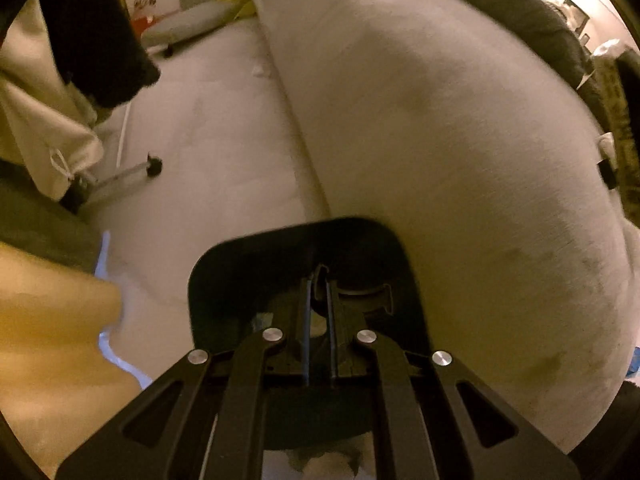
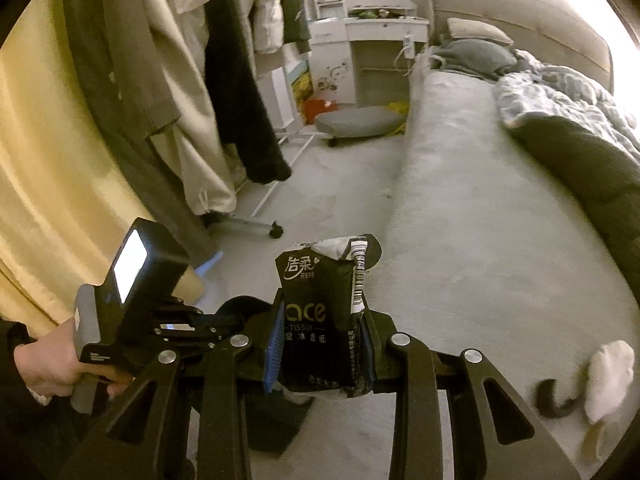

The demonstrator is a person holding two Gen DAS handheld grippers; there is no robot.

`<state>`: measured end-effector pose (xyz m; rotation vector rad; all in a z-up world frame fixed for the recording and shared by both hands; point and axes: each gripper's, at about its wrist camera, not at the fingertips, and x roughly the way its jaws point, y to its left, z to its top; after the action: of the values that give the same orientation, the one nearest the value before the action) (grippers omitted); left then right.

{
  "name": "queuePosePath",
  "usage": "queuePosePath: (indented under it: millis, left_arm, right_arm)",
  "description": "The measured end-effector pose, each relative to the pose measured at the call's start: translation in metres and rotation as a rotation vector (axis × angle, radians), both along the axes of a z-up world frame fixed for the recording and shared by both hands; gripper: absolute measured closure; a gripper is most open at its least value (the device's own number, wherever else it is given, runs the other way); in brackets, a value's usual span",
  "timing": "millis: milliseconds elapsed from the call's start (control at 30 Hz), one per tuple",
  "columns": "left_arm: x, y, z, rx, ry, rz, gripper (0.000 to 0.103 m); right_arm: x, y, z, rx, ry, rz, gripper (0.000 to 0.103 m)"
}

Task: Collect trash
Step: 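Carry the black plastic piece into the bin and open the left gripper while the right carries the tissue pack, then lower the black tissue pack into the bin and open the right gripper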

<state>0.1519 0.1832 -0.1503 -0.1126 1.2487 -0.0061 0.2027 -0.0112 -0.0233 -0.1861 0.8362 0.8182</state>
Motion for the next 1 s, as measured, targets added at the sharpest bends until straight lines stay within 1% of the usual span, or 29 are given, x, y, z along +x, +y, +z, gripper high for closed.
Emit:
queuePosePath:
  millis: [67,233,433,500,567,633,700,767,933,1000]
  left_arm:
    - [-0.003,0.006,-0.006,-0.009,0.022,0.003,0.095]
    - [-0.009,0.021,-0.025,0.0,0.086,0.007,0.095]
    - [-0.019,0.034,-0.039,-0.01,0.144,0.004,0.094]
    - [-0.022,0.039,-0.042,-0.016,0.158,0.004,0.09]
    - [-0.024,0.043,-0.043,-0.019,0.165,0.004,0.073]
    - [-0.024,0.047,-0.042,-0.022,0.161,0.01,0.066]
    - [-0.025,0.053,-0.04,-0.029,0.151,0.022,0.062]
    - [-0.027,0.058,-0.037,-0.036,0.135,0.034,0.054]
    - [-0.028,0.07,-0.022,-0.052,0.057,0.051,0.045]
    - [-0.028,0.074,-0.013,-0.057,0.018,0.058,0.044]
  right_arm:
    - [-0.001,0.01,-0.003,-0.008,0.007,0.017,0.071]
    - [-0.001,0.032,-0.01,-0.034,0.025,0.046,0.071]
    - [0.001,0.053,-0.018,-0.053,0.042,0.072,0.071]
    - [0.001,0.062,-0.022,-0.062,0.049,0.083,0.071]
    - [0.0,0.069,-0.026,-0.073,0.054,0.093,0.071]
    - [0.0,0.076,-0.031,-0.084,0.061,0.097,0.071]
    - [0.0,0.08,-0.036,-0.094,0.07,0.102,0.071]
    - [0.0,0.086,-0.041,-0.106,0.08,0.107,0.071]
    - [0.002,0.1,-0.058,-0.142,0.108,0.118,0.071]
    - [0.002,0.104,-0.065,-0.157,0.124,0.122,0.071]
